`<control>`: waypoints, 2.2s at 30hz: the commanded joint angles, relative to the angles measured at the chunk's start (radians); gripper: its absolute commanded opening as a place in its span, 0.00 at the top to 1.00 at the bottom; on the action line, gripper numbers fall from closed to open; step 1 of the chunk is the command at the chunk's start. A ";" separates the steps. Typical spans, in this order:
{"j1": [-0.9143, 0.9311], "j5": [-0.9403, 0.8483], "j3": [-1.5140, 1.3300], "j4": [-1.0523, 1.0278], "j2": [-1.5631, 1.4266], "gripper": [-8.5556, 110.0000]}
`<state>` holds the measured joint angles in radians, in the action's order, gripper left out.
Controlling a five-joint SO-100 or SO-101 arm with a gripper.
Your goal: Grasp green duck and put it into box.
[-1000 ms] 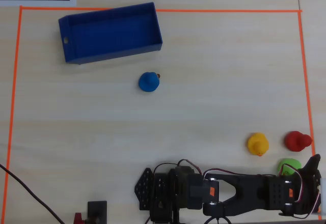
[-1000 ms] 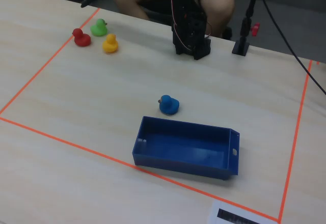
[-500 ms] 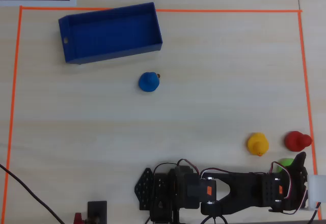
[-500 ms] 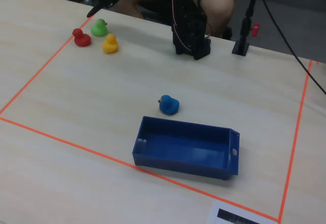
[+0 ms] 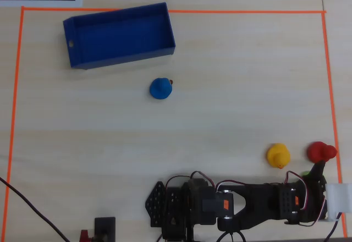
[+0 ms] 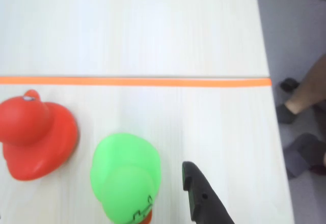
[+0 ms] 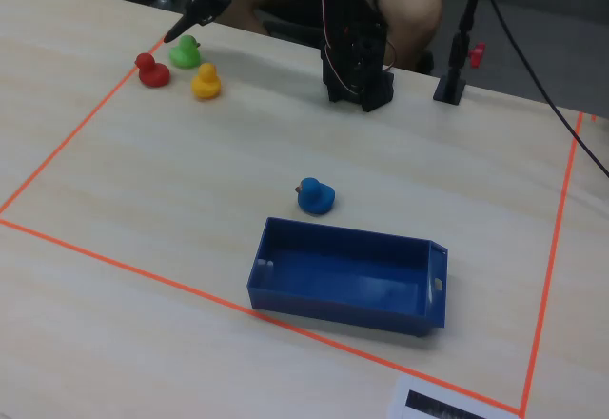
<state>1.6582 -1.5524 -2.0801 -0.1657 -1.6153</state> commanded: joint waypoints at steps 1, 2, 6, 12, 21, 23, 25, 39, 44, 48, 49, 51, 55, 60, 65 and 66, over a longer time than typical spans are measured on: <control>-0.012 -0.006 0.015 0.055 0.026 0.52; -0.014 -0.006 0.021 0.060 0.040 0.52; -0.015 -0.014 0.052 0.077 0.097 0.51; 0.005 -0.066 0.054 0.126 0.172 0.51; 0.017 -0.075 0.092 0.129 0.219 0.51; 0.018 -0.081 0.091 0.129 0.225 0.52; 0.023 -0.092 0.089 0.130 0.233 0.52; 0.060 -0.189 0.072 0.130 0.275 0.53; 0.063 -0.218 0.023 0.161 0.272 0.55; 0.061 -0.224 -0.017 0.187 0.261 0.71; 0.058 -0.216 -0.023 0.190 0.259 0.78; 0.052 -0.189 -0.028 0.187 0.253 0.93; 0.044 -0.172 -0.026 0.164 0.244 0.93; 0.044 -0.195 -0.043 0.160 0.235 0.93; 0.041 -0.183 -0.051 0.144 0.216 0.93; 0.038 -0.167 -0.051 0.123 0.195 0.93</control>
<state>1.6997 -1.7426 -2.1169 0.0138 -1.3744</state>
